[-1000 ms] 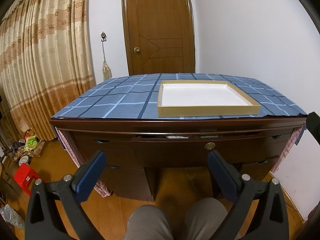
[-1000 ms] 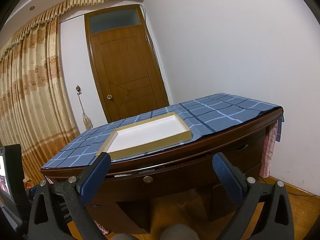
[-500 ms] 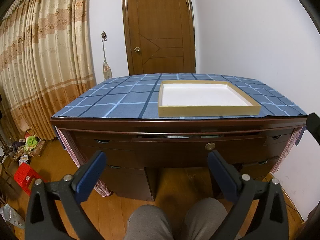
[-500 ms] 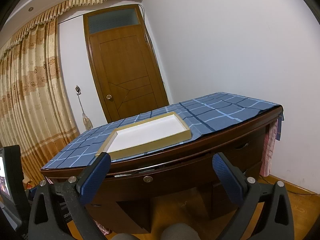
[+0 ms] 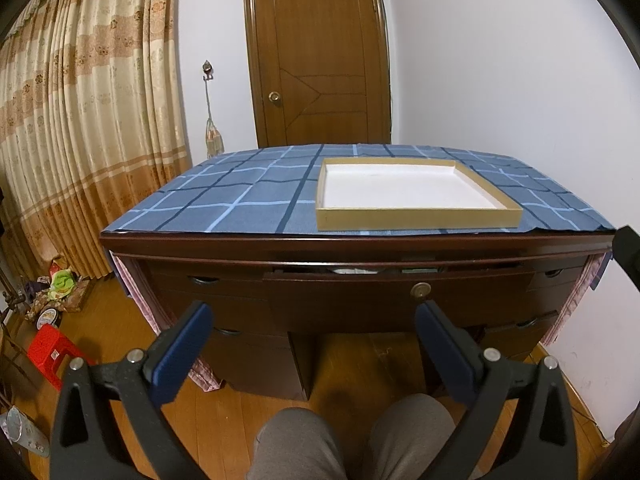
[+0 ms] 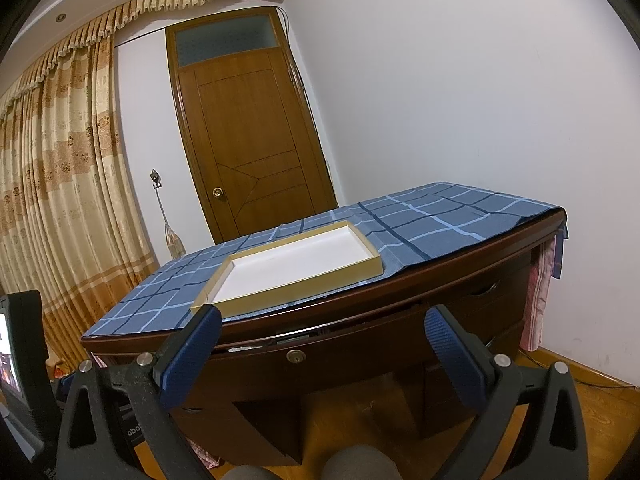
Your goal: Take underwear out of drawer
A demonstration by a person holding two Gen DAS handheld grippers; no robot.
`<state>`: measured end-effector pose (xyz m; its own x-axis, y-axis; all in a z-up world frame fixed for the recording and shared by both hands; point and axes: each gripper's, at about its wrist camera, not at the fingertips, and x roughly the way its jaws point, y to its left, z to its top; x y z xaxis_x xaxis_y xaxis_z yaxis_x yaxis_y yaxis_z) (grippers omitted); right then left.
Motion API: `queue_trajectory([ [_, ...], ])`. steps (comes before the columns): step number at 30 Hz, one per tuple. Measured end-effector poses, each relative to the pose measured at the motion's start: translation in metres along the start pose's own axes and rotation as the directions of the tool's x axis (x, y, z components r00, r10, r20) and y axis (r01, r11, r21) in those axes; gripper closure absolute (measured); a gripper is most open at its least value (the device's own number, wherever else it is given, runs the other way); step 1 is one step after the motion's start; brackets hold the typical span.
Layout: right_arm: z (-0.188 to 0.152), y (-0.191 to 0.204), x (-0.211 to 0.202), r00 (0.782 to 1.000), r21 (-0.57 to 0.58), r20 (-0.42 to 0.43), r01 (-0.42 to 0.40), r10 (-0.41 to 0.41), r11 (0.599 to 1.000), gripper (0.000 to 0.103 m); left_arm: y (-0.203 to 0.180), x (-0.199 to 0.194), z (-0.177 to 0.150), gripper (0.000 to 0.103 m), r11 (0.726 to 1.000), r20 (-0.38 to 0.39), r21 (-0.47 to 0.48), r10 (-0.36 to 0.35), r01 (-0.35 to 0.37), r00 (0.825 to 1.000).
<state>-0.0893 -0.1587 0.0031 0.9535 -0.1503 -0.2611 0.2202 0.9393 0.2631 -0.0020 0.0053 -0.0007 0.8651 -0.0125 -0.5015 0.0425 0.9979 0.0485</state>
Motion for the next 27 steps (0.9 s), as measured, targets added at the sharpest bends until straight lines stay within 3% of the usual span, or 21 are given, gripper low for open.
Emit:
queue_trajectory([
  [19, -0.006, -0.003, 0.026, 0.998, -0.002, -0.053, 0.017, -0.017, 1.000, 0.000, 0.003, 0.026, -0.004, 0.000, 1.000, -0.048, -0.007, 0.000, 0.000, 0.999],
  [27, -0.009, -0.005, 0.048, 0.996, -0.012, -0.090, 0.016, -0.017, 1.000, 0.000, 0.003, 0.036, 0.001, 0.000, 1.000, -0.032, -0.007, -0.019, 0.018, 0.999],
])
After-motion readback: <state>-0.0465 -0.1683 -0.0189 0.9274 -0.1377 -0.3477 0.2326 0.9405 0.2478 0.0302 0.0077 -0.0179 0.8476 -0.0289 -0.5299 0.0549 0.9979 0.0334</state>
